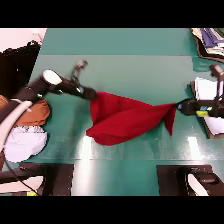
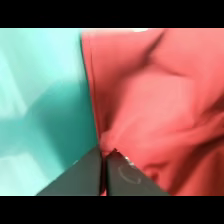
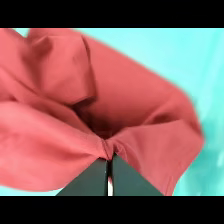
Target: Fold the shirts.
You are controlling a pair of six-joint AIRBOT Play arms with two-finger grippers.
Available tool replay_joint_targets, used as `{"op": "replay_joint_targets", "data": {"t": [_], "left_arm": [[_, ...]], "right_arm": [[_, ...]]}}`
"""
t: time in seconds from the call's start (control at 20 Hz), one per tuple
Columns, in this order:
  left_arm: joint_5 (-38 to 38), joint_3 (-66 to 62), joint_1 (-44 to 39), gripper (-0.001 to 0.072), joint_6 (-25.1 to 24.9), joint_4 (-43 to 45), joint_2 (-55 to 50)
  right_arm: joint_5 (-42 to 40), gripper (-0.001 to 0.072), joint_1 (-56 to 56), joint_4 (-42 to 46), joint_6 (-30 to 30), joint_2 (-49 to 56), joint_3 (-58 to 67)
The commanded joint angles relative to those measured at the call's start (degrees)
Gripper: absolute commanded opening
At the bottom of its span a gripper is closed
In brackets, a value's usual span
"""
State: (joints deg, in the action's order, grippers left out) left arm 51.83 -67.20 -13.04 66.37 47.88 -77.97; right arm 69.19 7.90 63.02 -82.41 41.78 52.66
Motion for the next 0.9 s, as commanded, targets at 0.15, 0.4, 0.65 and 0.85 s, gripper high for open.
{"op": "replay_joint_targets", "data": {"t": [0.15,0.4,0.65,0.85], "left_arm": [[1.6,-14.5,7.3,0.0028,1.2,2.5,20.6],[3.1,-29.0,7.3,0.0028,4.4,9.9,29.4],[7.4,-46.2,7.3,0.0028,8.2,12.4,30.2],[7.2,-53.8,7.3,0.0027,11.9,12.1,30.2]], "right_arm": [[5.2,0.0014,0.0,3.1,2.4,9.8,27.3],[9.0,0.0014,0.0,3.4,3.4,17.0,50.9],[9.5,0.0014,0.0,9.6,3.4,16.6,65.3],[8.1,0.0013,0.0,16.2,3.4,12.3,66.6]]}}
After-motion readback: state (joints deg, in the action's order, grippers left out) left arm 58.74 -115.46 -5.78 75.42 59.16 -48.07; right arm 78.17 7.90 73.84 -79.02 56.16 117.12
